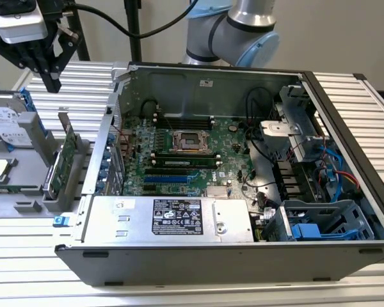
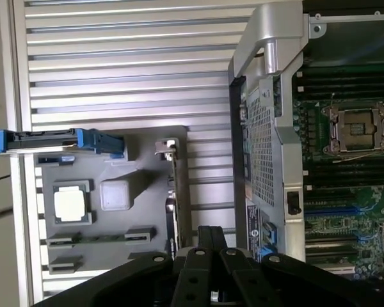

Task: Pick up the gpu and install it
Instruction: 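Reach for the gpu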

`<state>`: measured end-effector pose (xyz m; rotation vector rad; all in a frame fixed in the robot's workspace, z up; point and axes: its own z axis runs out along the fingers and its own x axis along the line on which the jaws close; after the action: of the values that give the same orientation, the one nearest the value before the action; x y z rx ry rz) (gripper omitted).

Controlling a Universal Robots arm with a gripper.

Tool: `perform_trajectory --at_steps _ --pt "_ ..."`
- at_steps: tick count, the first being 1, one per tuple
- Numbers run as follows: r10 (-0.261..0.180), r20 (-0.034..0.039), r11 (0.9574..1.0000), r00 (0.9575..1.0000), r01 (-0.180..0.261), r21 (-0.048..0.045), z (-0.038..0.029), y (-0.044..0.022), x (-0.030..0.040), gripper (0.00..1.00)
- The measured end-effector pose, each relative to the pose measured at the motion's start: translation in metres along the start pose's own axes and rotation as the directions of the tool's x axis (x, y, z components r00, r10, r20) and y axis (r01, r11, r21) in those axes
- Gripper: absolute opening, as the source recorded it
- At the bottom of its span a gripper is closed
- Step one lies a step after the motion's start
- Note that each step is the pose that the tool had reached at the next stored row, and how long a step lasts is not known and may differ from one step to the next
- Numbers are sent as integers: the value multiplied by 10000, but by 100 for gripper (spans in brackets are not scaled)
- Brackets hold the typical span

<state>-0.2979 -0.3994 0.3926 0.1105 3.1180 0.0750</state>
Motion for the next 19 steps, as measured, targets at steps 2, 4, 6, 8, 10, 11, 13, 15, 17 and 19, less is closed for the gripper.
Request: perform_trajectory --at_steps 2,4,6,8,10,11,13,15,17,19 --pt "-1 0 10000 10000 1 0 0 -2 23 0" --pt "0 0 10000 10000 0 1 -1 -3 48 0" --pt "0 0 10000 10000 0 0 -2 -5 72 0" --pt "0 0 10000 10000 0 0 -2 -7 97 0" --pt "0 0 10000 10000 0 0 -3 -8 122 0" --pt "0 0 10000 10000 0 1 -3 -10 136 0" --pt "0 0 10000 10000 0 1 -4 -11 161 0" --pt "0 0 10000 10000 0 0 -4 -13 185 0" --pt "0 0 10000 10000 0 0 -4 -15 209 0" --pt "0 0 10000 10000 0 0 -5 -17 235 0"
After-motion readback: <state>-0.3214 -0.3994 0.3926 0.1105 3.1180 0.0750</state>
